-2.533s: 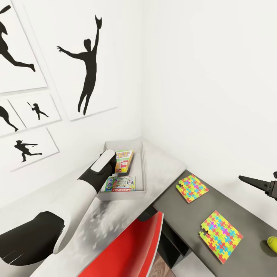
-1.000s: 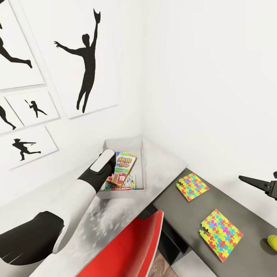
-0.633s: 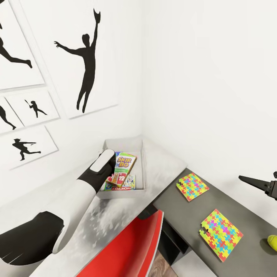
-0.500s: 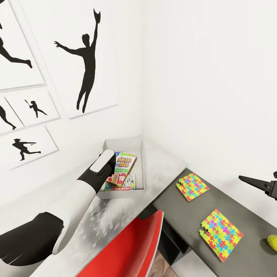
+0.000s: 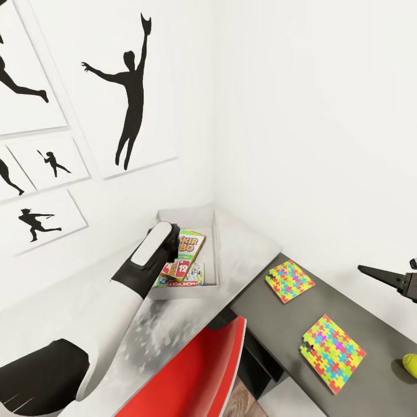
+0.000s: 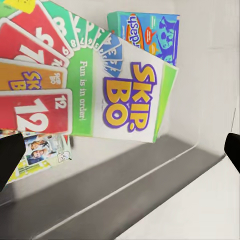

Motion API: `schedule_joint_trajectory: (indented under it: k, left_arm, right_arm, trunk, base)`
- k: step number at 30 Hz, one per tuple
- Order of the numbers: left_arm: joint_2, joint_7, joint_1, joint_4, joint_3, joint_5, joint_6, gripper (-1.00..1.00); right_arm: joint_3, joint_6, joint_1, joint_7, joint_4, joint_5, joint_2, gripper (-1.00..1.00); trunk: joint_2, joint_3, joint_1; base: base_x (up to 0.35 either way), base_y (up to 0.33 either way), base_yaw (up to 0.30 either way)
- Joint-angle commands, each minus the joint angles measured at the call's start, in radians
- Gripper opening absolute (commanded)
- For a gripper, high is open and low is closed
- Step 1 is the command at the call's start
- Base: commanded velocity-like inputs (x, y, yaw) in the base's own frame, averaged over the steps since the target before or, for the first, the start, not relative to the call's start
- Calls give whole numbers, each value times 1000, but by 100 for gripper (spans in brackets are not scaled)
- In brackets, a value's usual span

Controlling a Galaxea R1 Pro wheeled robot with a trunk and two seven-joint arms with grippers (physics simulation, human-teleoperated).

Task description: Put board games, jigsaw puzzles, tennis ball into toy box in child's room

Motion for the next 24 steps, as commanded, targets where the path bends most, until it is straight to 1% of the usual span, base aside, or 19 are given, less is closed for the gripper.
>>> schedule_joint_trajectory:
  k: [1, 2, 3, 4, 5, 6, 8, 9, 11, 12, 13, 14, 16, 17, 18, 19, 21, 22, 24]
  left_arm:
    - [0, 9, 11, -39, -3, 3, -4, 100]
    - [0, 9, 11, -39, -3, 3, -4, 100]
    - [0, 14, 23, -79, -6, 3, -3, 100]
    - [0, 14, 23, -79, -6, 3, -3, 100]
    - [0, 19, 35, -118, -9, 2, -2, 100]
    - [0, 19, 35, -118, -9, 2, -2, 100]
    - [-1, 27, 55, -196, -27, -2, 0, 100]
    - [-1, 27, 55, -196, -27, -2, 0, 100]
    - [0, 32, 69, -269, -74, -7, 7, 100]
    - [0, 32, 69, -269, -74, -7, 7, 100]
    - [1, 35, 73, -304, -108, -12, 12, 100]
    - [1, 35, 73, -304, -108, -12, 12, 100]
    - [7, 38, 78, -367, -190, -30, 25, 100]
    - [7, 38, 78, -367, -190, -30, 25, 100]
    - [12, 40, 78, -426, -278, -62, 43, 100]
    - [12, 40, 78, -426, -278, -62, 43, 100]
    - [11, 41, 76, -480, -358, -103, 75, 100]
    - [11, 41, 76, -480, -358, -103, 75, 100]
    - [10, 40, 74, -526, -420, -137, 126, 100]
  right_arm:
    - [4, 3, -1, 4, 0, 2, 0, 100]
    - [4, 3, -1, 4, 0, 2, 0, 100]
    - [8, 2, -1, 4, 0, 2, 0, 100]
    - [8, 2, -1, 4, 0, 2, 0, 100]
    - [14, 1, -1, 4, 0, 3, 0, 100]
    - [14, 1, -1, 4, 0, 3, 0, 100]
    - [23, -2, -1, 5, 0, 2, 0, 100]
    - [23, -2, -1, 5, 0, 2, 0, 100]
    - [32, -3, -1, 5, 0, 2, 1, 100]
    - [32, -3, -1, 5, 0, 2, 1, 100]
    - [37, -4, -1, 5, 0, 2, 1, 100]
    - [37, -4, -1, 5, 0, 2, 1, 100]
    - [48, -6, -1, 5, 0, 3, 5, 100]
    - [48, -6, -1, 5, 0, 3, 5, 100]
    - [57, -8, -1, 5, 0, 3, 18, 100]
    - [57, -8, -1, 5, 0, 3, 18, 100]
    - [64, -14, -1, 7, 0, 3, 38, 100]
    - [64, -14, -1, 7, 0, 3, 38, 100]
    - [68, -21, -1, 12, 0, 3, 55, 100]
  trunk:
    - [-2, -2, 1]
    - [-2, -2, 1]
    - [-2, -2, 1]
    - [-2, -2, 1]
    - [-2, -2, 1]
    - [-2, -2, 1]
    - [-2, -2, 1]
    - [-2, -2, 1]
    - [-2, -2, 1]
    - [-2, -2, 1]
    - [-2, -2, 1]
    - [-2, -2, 1]
    - [-2, -2, 1]
    - [-2, -2, 1]
    - [-2, -2, 1]
    - [-2, -2, 1]
    - [-2, -2, 1]
    - [-2, -2, 1]
    - [-2, -2, 1]
  base:
    - [0, 0, 0]
    - [0, 0, 0]
    - [0, 0, 0]
    - [0, 0, 0]
    - [0, 0, 0]
    - [0, 0, 0]
    - [0, 0, 0]
    - [0, 0, 0]
    - [0, 0, 0]
    - [0, 0, 0]
    - [0, 0, 0]
    - [0, 0, 0]
    - [0, 0, 0]
    - [0, 0, 0]
    - [0, 0, 0]
    - [0, 0, 0]
    - [0, 0, 0]
    - [0, 0, 0]
    - [0, 0, 0]
